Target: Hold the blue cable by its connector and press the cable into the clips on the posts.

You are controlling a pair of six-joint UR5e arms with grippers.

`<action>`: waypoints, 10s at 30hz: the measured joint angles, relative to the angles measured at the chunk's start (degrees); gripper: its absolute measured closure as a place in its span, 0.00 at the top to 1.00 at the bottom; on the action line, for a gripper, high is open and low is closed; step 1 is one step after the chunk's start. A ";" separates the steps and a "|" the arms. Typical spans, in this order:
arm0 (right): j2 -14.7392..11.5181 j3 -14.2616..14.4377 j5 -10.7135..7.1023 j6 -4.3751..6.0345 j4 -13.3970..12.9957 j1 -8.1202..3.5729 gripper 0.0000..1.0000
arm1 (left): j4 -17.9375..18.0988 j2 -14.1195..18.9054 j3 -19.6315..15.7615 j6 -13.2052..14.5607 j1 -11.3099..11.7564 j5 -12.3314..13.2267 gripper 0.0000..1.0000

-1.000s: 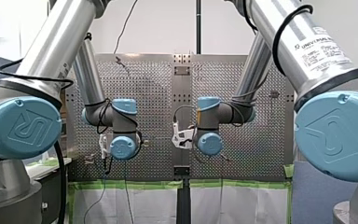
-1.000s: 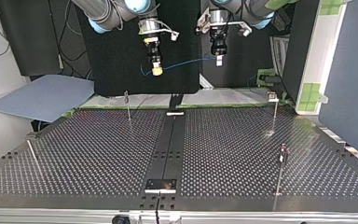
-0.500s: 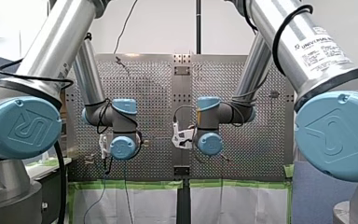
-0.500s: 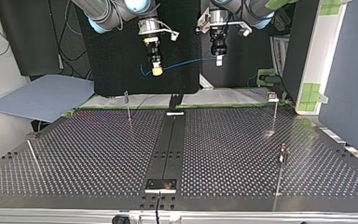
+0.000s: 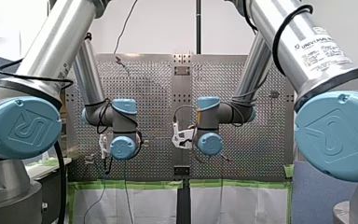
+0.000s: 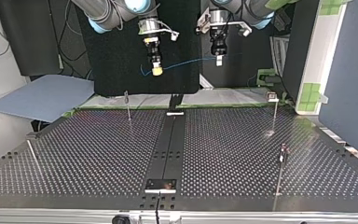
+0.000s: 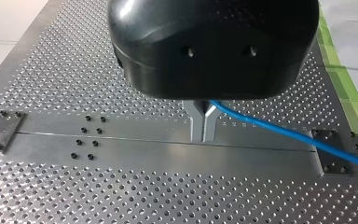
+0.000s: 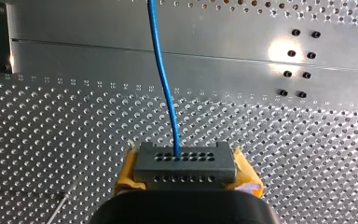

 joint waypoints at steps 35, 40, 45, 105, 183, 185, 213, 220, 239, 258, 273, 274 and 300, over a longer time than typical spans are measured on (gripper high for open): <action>3.67 -0.93 -0.59 -1.01 2.36 2.13 0.00 | 0.00 0.00 0.00 0.17 0.08 0.09 0.00; 5.63 -0.96 -0.61 -1.05 2.53 2.27 0.00 | 0.00 0.00 0.00 0.18 0.09 0.09 0.00; 5.94 -0.96 -0.61 -1.06 2.54 2.28 0.00 | 0.00 0.00 0.00 0.18 0.09 0.09 0.00; -7.30 -3.52 -8.69 8.76 12.22 -0.06 0.00 | -14.21 10.97 3.50 -2.37 2.90 -2.49 0.00; -12.03 -32.22 -17.24 11.61 21.41 0.52 0.00 | -39.99 31.27 26.75 -11.03 27.37 12.86 0.00; -11.11 -33.18 -17.22 11.65 21.75 0.76 0.00 | -39.99 31.10 26.86 -11.27 28.68 14.17 0.00; -9.15 -36.47 -16.87 12.74 22.64 0.11 0.00 | -39.37 25.96 28.80 -11.30 39.26 23.53 0.00; -9.14 -36.47 -16.82 12.74 22.67 -0.42 0.00 | -39.29 25.69 29.95 -11.45 39.28 26.46 0.00; -8.58 -36.48 -16.43 12.83 22.79 -2.30 0.00 | -39.23 22.45 33.32 -12.86 38.98 27.48 0.00; -5.09 -42.03 -17.25 13.17 24.80 -5.11 0.00 | -41.37 17.43 40.65 -16.04 39.48 28.15 0.00; 1.43 -49.93 -19.53 13.18 31.32 -6.37 0.00 | -40.84 16.05 41.36 -16.16 40.14 29.19 0.00; 1.81 -50.38 -19.74 13.18 31.77 -6.49 0.00 | -40.82 16.03 41.37 -16.16 40.18 29.21 0.00; 2.80 -61.28 -22.22 12.93 35.18 -8.03 0.00 | -43.15 15.84 41.31 -14.35 40.61 28.01 1.00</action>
